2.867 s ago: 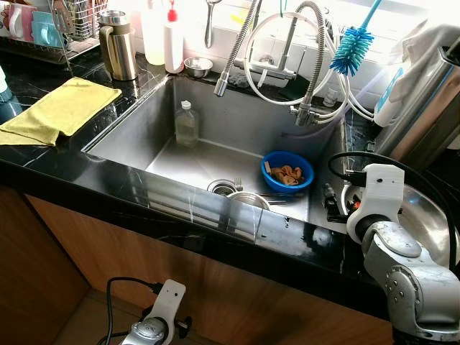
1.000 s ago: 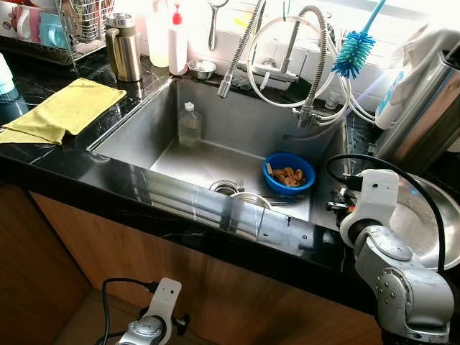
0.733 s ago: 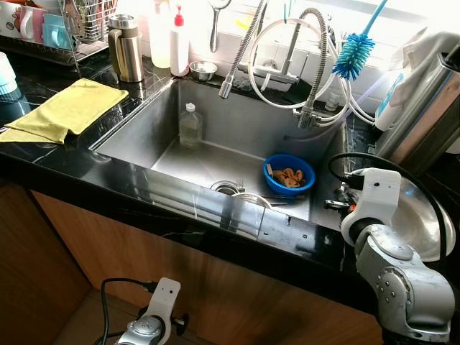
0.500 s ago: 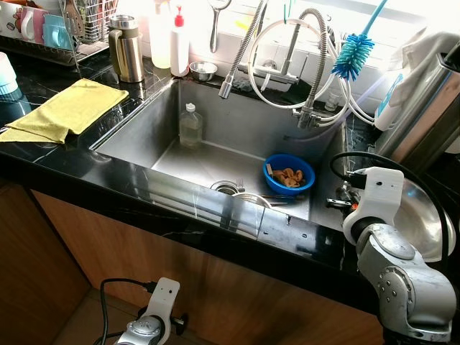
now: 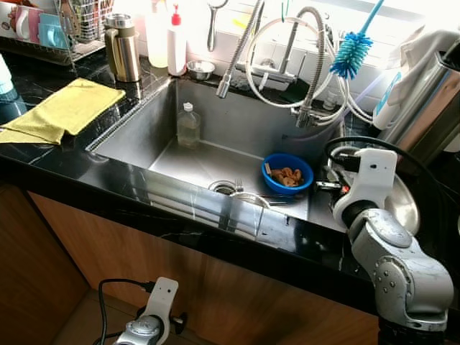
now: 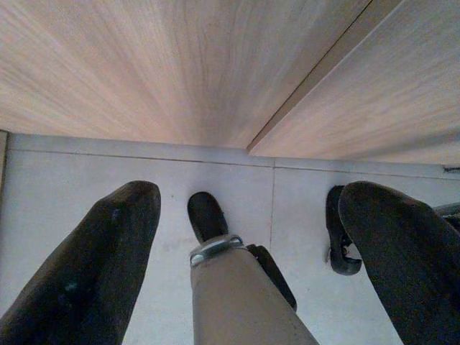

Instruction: Kitchen organization

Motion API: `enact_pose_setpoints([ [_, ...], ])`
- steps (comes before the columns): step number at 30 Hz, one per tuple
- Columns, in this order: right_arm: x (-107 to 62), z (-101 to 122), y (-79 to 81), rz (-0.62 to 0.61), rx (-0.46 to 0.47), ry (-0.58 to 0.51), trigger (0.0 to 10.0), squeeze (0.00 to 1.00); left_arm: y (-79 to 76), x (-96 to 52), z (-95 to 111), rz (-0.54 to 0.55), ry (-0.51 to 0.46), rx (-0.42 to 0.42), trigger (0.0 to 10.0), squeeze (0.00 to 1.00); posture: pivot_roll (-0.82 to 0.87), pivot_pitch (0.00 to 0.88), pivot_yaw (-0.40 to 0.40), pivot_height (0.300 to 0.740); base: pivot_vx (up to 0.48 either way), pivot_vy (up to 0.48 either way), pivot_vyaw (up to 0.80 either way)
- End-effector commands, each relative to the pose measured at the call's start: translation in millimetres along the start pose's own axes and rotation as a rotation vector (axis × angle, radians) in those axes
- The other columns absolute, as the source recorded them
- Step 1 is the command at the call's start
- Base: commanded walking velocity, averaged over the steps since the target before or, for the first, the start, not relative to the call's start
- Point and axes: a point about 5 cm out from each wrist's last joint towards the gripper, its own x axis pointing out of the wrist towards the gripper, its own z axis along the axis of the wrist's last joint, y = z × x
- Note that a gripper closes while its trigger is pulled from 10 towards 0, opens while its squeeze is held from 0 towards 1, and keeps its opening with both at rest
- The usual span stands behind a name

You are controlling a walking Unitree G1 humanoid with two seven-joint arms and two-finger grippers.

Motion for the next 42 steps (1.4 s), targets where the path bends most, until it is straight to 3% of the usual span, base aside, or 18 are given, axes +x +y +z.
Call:
enact_pose_setpoints([
  [1, -3.7, 14, 10.4, 0.096, -0.026, -0.07, 10.0, 0.0, -2.8, 0.9, 3, -0.001, -0.002, -0.013, 10.0, 0.0, 0.1, 0.044, -0.167, 0.74, 0.0, 0.0, 0.0],
  [11, -6.0, 19, 15.4, 0.215, -0.056, -0.126, 10.0, 0.0, -1.9, 0.8, 3, 0.007, -0.006, -0.014, 10.0, 0.0, 0.1, 0.044, -0.166, 0.74, 0.0, 0.0, 0.0],
  [23, 11.5, 16, -20.1, 0.192, 0.011, -0.136, 10.0, 0.0, -0.4, 0.7, 4, 0.019, -0.009, -0.013, 10.0, 0.0, 0.11, 0.043, -0.162, 0.74, 0.0, 0.0, 0.0],
  [29, 25.3, 23, -28.8, 0.181, 0.026, -0.166, 10.0, 0.0, 0.3, 0.8, 5, 0.027, -0.014, -0.012, 10.0, 0.0, 0.12, 0.041, -0.16, 0.74, 0.0, 0.0, 0.0],
  [37, 39.7, 50, -17.7, 0.285, 0.01, -0.246, 10.0, 0.0, 3.0, 0.9, 8, 0.039, -0.026, -0.019, 10.0, 0.0, 0.12, 0.038, -0.159, 0.74, 0.0, 0.0, 0.0],
  [42, 43.4, 55, -10.9, 0.35, -0.002, -0.263, 10.0, 0.0, 3.4, 1.2, 11, 0.043, -0.035, -0.023, 10.0, 0.0, 0.12, 0.036, -0.161, 0.74, 0.0, 0.0, 0.0],
])
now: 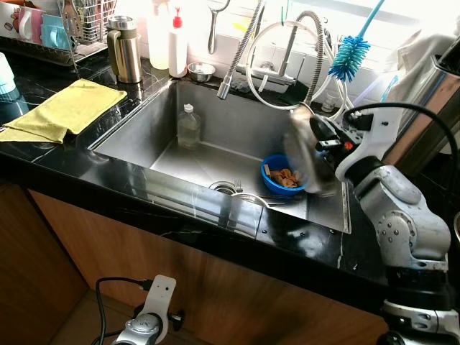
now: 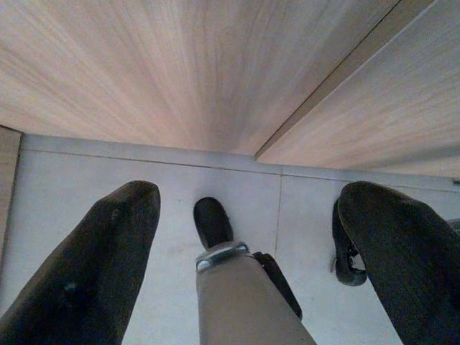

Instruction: Kitchen organization

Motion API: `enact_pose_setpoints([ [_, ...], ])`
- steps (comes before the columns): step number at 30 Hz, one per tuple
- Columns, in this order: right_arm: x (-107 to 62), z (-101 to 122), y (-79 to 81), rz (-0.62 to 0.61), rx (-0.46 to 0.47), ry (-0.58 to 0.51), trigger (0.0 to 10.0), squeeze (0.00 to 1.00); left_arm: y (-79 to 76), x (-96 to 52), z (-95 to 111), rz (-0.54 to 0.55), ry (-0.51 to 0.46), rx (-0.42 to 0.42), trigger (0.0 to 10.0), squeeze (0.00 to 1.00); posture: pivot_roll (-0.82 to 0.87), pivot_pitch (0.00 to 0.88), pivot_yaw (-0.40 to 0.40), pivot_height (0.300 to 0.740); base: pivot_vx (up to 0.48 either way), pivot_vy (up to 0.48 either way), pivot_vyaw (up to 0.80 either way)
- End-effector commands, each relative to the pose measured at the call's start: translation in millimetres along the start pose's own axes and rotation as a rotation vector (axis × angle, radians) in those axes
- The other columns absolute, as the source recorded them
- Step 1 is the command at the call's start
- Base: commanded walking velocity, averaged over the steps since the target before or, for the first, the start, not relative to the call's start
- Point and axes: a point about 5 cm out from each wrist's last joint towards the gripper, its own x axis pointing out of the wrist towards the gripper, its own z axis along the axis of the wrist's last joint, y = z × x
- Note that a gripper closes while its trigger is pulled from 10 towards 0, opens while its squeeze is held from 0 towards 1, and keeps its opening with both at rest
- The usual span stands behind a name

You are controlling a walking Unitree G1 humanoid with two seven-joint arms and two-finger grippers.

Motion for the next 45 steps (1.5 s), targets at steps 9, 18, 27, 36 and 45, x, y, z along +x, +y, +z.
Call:
enact_pose_setpoints([
  [9, 6.9, -4, -10.2, 0.017, 0.017, -0.004, 10.0, 0.0, -0.9, 1.3, 10, 0.005, -0.033, -0.016, 10.0, 0.0, 0.12, 0.034, -0.161, 0.74, 0.0, 0.0, 0.0],
  [18, 10.5, -25, -38.0, -0.091, 0.094, 0.041, 10.0, 0.0, -1.0, 1.4, 11, 0.004, -0.036, -0.013, 10.0, 0.0, 0.13, 0.042, -0.159, 0.74, 0.0, 0.0, 0.0],
  [27, 13.6, -43, -59.5, -0.196, 0.15, 0.092, 10.0, 0.0, -0.4, 1.5, 12, 0.005, -0.037, -0.011, 10.0, 0.0, 0.13, 0.049, -0.158, 0.74, 0.0, 0.0, 0.0],
  [36, 15.1, -67, -71.7, -0.269, 0.159, 0.24, 10.0, 0.0, -0.9, 1.5, 12, 0.005, -0.037, -0.011, 10.0, 0.0, 0.13, 0.054, -0.161, 0.74, 0.0, 0.0, 0.0],
  [45, 11.8, -89, -75.1, -0.313, 0.157, 0.349, 10.0, 0.0, -1.6, 1.5, 11, 0.004, -0.032, -0.012, 10.0, 0.0, 0.13, 0.058, -0.164, 0.74, 0.0, 0.0, 0.0],
])
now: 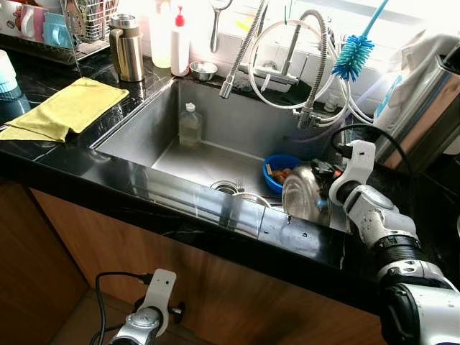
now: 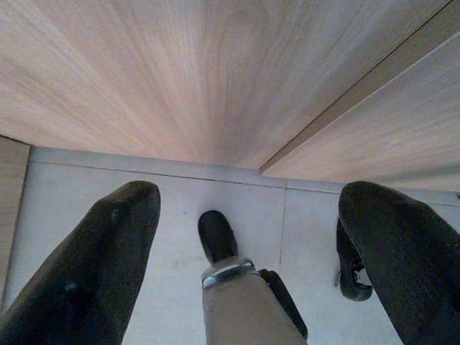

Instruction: Kitchen organization

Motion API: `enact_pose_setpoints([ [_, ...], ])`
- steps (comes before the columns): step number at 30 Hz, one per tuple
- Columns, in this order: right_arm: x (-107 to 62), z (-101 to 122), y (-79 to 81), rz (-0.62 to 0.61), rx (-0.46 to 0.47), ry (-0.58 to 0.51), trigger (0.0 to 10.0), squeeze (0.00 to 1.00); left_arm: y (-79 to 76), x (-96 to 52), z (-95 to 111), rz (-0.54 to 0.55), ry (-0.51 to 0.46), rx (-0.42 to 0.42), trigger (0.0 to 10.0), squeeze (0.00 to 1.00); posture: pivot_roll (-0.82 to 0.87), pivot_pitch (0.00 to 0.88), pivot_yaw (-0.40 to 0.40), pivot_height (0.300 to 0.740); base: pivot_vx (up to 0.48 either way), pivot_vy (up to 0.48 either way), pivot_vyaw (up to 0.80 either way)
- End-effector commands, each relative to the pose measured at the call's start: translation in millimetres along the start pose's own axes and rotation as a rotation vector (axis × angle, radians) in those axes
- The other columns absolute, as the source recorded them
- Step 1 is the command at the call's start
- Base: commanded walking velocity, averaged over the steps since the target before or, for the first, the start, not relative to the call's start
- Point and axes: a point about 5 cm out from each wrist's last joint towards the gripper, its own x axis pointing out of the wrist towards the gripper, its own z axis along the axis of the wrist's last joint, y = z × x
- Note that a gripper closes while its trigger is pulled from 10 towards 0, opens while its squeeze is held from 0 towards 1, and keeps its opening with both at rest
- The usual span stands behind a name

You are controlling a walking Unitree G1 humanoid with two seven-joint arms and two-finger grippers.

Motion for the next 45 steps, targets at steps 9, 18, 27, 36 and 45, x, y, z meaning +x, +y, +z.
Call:
enact_pose_setpoints([
  [9, 0.5, 0, -7.0, -0.031, -0.017, 0.019, 10.0, 0.0, -4.0, 0.4, 0, -0.006, 0.007, -0.013, 10.0, 0.0, 0.13, 0.057, -0.165, 0.74, 0.0, 0.0, 0.0],
  [18, 0.5, -3, -8.4, -0.037, -0.035, 0.032, 10.0, 1.0, -5.2, 0.4, -1, -0.009, 0.01, -0.014, 10.0, 0.0, 0.14, 0.052, -0.167, 0.74, 0.0, 0.0, 0.0],
  [27, -1.0, 15, -12.3, -0.104, -0.139, -0.053, 10.0, 0.0, -4.7, 0.2, -2, -0.006, 0.01, -0.015, 10.0, 0.0, 0.15, 0.046, -0.164, 0.74, 0.0, 0.0, 0.0],
  [36, -20.9, 61, -10.0, -0.189, -0.332, -0.311, 10.0, 0.0, -5.6, 0.0, -3, -0.011, 0.009, 0.001, 10.0, 0.0, 0.13, 0.029, -0.152, 0.74, 0.0, 0.0, 0.0],
  [45, -66.7, 49, -26.4, -0.425, -0.294, -0.348, 10.0, 0.0, -8.7, -0.4, -6, -0.024, 0.016, 0.012, 10.0, 0.0, 0.13, 0.02, -0.151, 0.74, 0.0, 0.0, 0.0],
])
